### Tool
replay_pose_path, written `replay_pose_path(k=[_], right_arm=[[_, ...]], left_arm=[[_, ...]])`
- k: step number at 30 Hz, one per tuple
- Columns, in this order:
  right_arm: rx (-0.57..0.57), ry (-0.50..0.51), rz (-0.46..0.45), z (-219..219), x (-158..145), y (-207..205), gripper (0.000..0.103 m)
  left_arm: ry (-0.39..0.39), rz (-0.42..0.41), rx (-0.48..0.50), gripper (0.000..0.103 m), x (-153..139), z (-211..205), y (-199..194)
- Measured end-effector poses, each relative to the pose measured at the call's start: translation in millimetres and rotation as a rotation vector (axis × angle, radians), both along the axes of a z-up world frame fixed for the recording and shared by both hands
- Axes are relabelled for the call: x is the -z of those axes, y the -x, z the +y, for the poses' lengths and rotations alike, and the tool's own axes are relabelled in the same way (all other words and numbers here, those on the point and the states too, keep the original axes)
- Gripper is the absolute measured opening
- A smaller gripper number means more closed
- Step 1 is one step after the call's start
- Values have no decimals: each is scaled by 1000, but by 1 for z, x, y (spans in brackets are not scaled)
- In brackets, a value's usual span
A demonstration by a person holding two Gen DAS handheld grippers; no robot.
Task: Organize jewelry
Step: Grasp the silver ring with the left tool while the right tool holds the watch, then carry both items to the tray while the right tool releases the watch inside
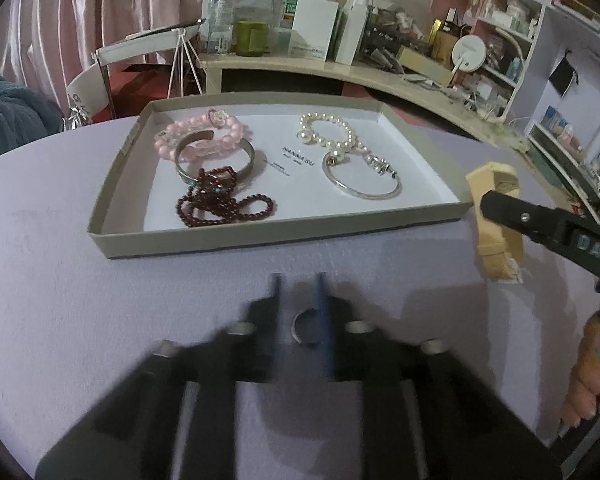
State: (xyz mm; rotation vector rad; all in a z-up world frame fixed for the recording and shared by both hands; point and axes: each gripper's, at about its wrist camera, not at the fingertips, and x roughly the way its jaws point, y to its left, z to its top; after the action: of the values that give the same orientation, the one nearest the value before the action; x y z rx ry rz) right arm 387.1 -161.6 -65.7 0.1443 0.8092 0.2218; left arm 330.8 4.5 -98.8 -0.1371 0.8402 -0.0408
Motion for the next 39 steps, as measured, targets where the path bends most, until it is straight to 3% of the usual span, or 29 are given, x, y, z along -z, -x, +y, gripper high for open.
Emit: replay_pose_path(k=[3,11,12,13,18,22,33,39], right_arm=[[2,-5,3,0,1,-1,40],[-4,-11,15,-1,3,-1,40],[-3,-12,15,-1,3,-1,40],[-4,-12,14,-1,3,-1,40],[-3,-15,13,-2,2,-1,40],[0,-21,1,-3,-1,0,40],[-25,-33,-21,4,-9,2,40],[-37,-35,-25,6,-11,2,40]], left_arm=[[-5,-17,11,39,-3,1,7],[-58,29,63,39,6,-14,9],[-70,38,63,34,7,-16,8],[-81,37,62,23,7,-17,8],[-88,38,73,21,7,-18,8],[-76,31,37,21,0,-7,9],[-85,-104,-157,21,-61,63,21],[-83,-132,-197,21,-74,79,24]])
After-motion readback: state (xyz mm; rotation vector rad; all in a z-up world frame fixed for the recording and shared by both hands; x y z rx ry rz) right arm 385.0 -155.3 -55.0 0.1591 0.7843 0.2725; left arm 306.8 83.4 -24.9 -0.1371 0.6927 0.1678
